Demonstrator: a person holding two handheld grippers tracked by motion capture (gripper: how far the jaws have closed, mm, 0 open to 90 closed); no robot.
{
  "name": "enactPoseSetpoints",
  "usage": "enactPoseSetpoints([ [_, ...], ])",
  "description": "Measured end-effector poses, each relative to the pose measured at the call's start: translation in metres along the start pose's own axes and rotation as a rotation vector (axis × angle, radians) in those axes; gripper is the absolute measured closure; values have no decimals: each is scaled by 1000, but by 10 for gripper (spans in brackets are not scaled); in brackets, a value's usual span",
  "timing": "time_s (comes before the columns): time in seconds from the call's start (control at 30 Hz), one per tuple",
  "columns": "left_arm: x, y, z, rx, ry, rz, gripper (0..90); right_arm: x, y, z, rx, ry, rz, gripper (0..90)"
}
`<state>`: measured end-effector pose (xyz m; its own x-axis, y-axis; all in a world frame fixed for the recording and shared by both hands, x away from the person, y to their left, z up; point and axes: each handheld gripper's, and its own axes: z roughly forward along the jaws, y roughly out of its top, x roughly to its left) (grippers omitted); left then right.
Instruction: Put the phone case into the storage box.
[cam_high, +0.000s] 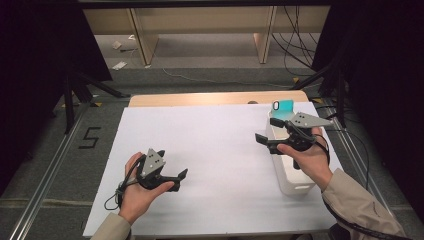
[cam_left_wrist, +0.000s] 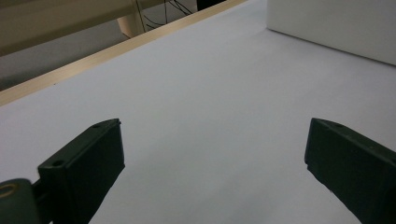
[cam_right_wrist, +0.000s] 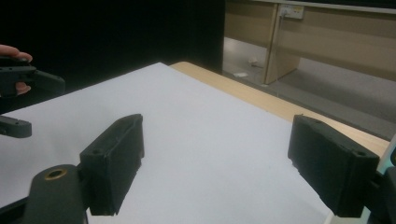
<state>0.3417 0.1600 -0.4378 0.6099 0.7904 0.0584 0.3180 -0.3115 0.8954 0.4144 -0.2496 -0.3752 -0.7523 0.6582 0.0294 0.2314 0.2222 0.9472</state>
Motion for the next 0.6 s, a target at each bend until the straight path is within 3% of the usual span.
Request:
enactPoseSetpoints([
  [0.6,0,0,-1,-2,2,-1,39,5,-16,-32,-22,17,-6,195],
])
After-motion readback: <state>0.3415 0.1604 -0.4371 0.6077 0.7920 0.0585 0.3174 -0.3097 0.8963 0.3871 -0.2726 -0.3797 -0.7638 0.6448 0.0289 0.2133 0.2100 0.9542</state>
